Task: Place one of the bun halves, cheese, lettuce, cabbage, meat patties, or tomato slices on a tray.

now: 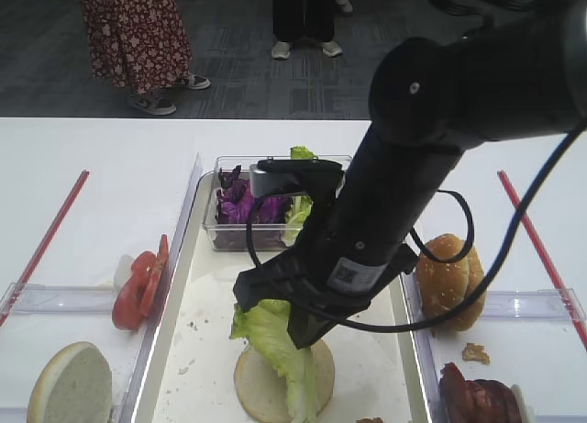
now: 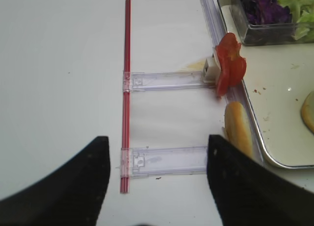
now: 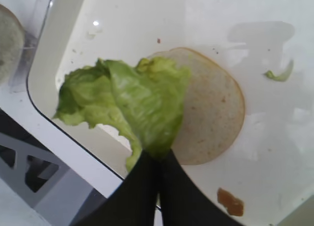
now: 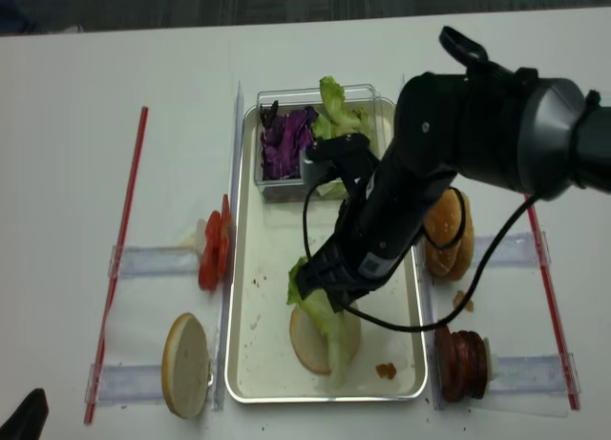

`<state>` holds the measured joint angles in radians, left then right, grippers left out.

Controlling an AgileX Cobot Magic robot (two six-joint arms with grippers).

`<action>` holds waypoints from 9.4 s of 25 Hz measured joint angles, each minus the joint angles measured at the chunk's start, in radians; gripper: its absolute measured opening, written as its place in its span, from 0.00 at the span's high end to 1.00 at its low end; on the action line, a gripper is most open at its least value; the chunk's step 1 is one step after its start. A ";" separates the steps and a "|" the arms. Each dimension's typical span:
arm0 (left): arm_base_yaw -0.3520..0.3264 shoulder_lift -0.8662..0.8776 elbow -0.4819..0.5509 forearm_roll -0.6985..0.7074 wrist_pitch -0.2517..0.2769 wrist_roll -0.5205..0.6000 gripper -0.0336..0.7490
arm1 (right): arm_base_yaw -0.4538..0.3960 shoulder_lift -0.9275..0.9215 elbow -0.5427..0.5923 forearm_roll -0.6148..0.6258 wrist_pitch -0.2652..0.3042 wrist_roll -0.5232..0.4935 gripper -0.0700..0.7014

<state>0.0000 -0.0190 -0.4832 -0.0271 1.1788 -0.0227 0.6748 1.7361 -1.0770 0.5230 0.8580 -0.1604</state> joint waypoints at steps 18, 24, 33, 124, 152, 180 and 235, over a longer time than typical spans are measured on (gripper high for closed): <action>0.000 0.000 0.000 0.000 0.000 0.000 0.43 | 0.047 0.120 -0.070 -0.074 0.026 0.065 0.86; 0.000 0.000 0.000 0.000 0.000 0.000 0.43 | 0.047 0.127 -0.070 -0.094 0.020 0.065 0.86; 0.000 0.000 0.000 0.000 0.000 0.000 0.43 | 0.047 0.127 -0.070 -0.123 0.008 0.065 0.87; 0.000 0.000 0.000 0.000 0.000 -0.004 0.43 | -0.085 0.127 -0.437 -0.250 0.362 0.175 0.37; 0.000 0.000 0.000 0.000 0.000 -0.004 0.43 | -0.695 0.127 -0.438 -0.400 0.362 0.120 0.37; 0.000 0.000 0.000 0.000 0.000 -0.004 0.43 | -0.708 -0.262 0.023 -0.421 0.362 0.099 0.37; 0.000 0.000 0.000 0.000 0.000 -0.001 0.43 | -0.708 -1.589 0.609 -0.421 0.285 0.083 0.37</action>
<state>0.0000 -0.0190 -0.4832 -0.0271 1.1788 -0.0234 -0.0336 0.1468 -0.4680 0.1024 1.1429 -0.0770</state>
